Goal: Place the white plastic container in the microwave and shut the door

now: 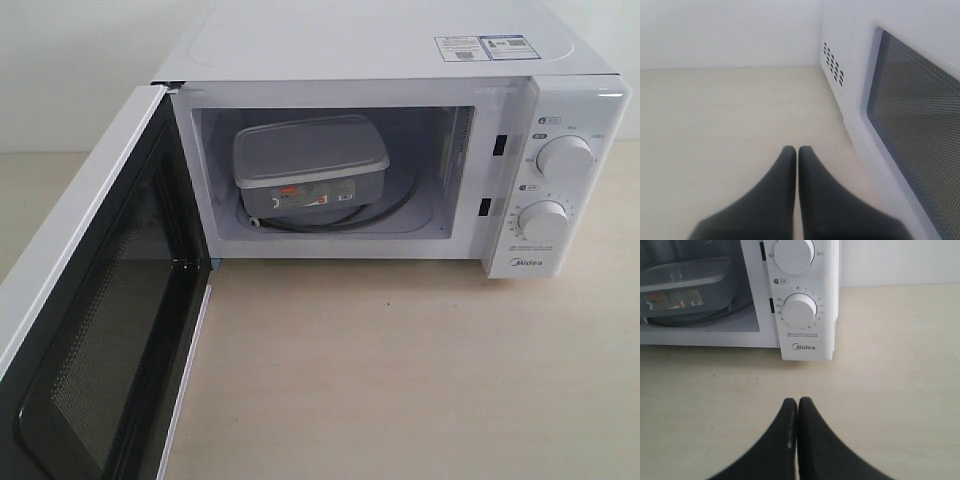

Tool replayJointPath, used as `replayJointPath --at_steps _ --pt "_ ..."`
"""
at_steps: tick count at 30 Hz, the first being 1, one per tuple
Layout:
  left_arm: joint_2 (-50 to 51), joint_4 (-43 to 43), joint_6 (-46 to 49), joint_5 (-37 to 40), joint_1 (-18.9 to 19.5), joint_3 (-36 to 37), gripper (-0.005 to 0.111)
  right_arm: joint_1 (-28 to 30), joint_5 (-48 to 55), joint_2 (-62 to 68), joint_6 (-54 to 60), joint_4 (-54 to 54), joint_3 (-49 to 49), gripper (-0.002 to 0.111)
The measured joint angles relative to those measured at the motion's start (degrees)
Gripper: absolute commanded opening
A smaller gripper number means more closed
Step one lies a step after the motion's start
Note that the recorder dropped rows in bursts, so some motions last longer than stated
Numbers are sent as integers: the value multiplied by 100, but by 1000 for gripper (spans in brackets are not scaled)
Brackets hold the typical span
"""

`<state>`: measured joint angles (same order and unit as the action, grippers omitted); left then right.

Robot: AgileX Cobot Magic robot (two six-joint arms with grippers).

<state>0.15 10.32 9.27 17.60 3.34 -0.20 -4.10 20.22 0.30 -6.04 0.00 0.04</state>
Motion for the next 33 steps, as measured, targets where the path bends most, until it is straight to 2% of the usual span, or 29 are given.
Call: replayJointPath --at_steps 4,9,19,27,33 --pt "0 0 211 -102 0 -33 4 0 0 0 0 0 0 0" --pt "0 24 236 -327 0 -680 4 0 0 0 0 0 0 0" --pt "-21 1290 236 -276 0 -2105 4 0 0 0 0 0 0 0" --pt "-24 1490 561 1447 0 -2958 4 0 0 0 0 0 0 0" --pt "-24 1623 599 1728 0 -2969 4 0 0 0 0 0 0 0"
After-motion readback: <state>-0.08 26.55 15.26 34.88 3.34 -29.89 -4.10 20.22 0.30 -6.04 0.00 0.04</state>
